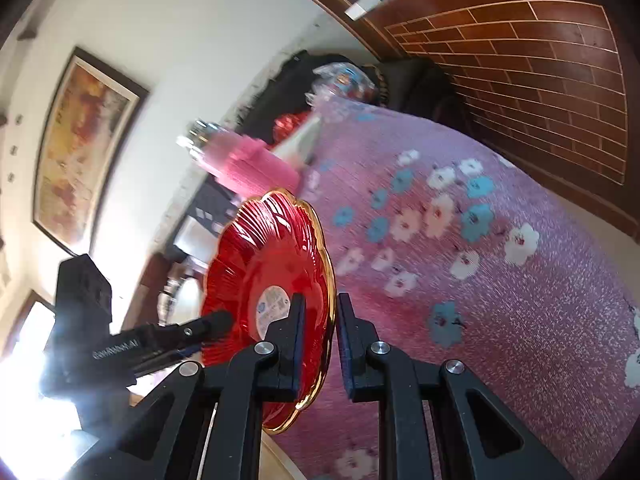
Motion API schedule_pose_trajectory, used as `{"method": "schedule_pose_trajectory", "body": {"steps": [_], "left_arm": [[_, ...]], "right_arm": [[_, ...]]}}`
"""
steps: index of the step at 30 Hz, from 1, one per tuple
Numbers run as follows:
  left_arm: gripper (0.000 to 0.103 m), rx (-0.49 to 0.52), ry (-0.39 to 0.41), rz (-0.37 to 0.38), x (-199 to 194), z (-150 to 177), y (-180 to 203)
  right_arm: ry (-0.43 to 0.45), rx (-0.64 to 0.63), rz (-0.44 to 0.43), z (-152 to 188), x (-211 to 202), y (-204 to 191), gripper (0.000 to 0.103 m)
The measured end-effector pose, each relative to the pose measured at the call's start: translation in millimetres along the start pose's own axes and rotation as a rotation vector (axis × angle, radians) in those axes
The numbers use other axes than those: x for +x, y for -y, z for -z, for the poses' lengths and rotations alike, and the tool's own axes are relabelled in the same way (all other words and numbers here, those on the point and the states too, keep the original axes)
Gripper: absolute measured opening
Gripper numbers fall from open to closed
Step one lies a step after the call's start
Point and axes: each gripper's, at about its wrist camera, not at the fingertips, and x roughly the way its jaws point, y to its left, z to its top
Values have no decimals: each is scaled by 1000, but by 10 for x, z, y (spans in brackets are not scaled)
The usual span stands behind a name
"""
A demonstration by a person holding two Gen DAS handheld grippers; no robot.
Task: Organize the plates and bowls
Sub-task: 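Grasp the gold-rimmed red plate's rim with the right gripper, then carry the gold-rimmed red plate with both grippers onto the red plate stack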
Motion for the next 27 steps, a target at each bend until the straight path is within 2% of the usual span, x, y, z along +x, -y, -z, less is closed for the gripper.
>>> {"method": "schedule_pose_trajectory", "body": {"steps": [4,9,16,21,27], "left_arm": [[36,-1,42,-1,-256,49,24],[36,-25,109,-7,-600,41,-47],[37,-61,232,-1,-1258,87,-237],[37,-93,313,-8,-1738,305,-455],[37,-164,409,-16,-2254,749,-834]], "right_arm": [[23,-23,-52,-40,-93,-140,16],[3,-54,-83,-47,-73,-386,16],[-5,-170,-94,-62,-82,-1042,17],[-25,-229,-130,81,-120,-1482,17],[-57,-310,-173,452,-128,-1997,17]]}}
